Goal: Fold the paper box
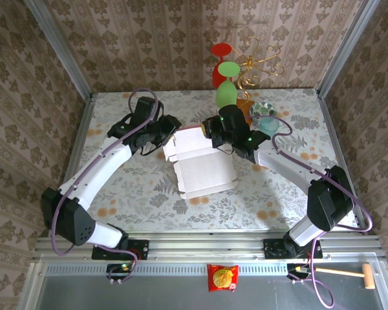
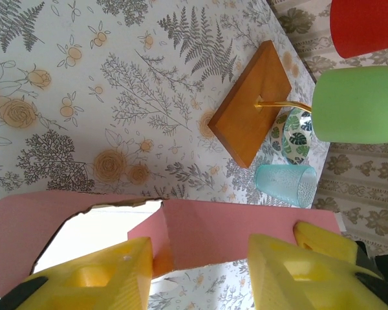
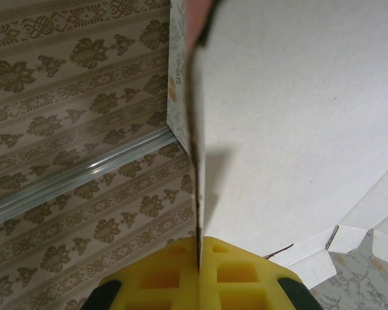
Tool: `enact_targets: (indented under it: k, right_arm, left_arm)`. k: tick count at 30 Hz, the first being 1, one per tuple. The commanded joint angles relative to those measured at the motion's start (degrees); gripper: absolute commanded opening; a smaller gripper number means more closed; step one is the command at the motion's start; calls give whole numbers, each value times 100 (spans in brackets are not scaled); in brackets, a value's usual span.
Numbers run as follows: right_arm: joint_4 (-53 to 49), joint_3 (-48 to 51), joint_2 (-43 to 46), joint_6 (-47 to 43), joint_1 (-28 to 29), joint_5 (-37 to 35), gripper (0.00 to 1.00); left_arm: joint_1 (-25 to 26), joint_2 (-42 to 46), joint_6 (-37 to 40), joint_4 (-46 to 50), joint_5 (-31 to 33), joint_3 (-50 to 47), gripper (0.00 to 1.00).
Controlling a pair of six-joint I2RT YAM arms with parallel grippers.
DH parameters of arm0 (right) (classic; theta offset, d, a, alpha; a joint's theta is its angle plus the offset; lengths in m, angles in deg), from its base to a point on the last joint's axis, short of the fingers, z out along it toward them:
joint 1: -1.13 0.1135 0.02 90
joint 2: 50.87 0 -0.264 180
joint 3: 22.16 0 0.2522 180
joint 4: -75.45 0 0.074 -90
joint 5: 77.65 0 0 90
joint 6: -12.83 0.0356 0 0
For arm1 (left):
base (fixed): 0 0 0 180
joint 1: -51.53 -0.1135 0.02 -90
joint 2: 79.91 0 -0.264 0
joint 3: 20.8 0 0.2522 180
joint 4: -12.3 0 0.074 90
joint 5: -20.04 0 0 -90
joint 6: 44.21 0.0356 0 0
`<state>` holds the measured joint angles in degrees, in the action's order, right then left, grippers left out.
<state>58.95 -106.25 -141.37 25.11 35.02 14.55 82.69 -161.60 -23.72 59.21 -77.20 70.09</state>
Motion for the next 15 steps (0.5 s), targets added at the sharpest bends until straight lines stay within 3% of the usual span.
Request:
enact_targets:
  k: [1, 12, 15]
  right_arm:
    - [179, 80, 50, 81, -31, 62, 0]
    - [678, 425, 189, 152, -31, -8, 0]
    - [988, 647, 256, 167, -28, -78, 0]
  left_arm:
    - [46, 34, -100, -107, 33, 0, 38]
    - [26, 236, -409, -433, 182, -485, 22]
    - [-3, 302, -527, -585, 223, -673, 12]
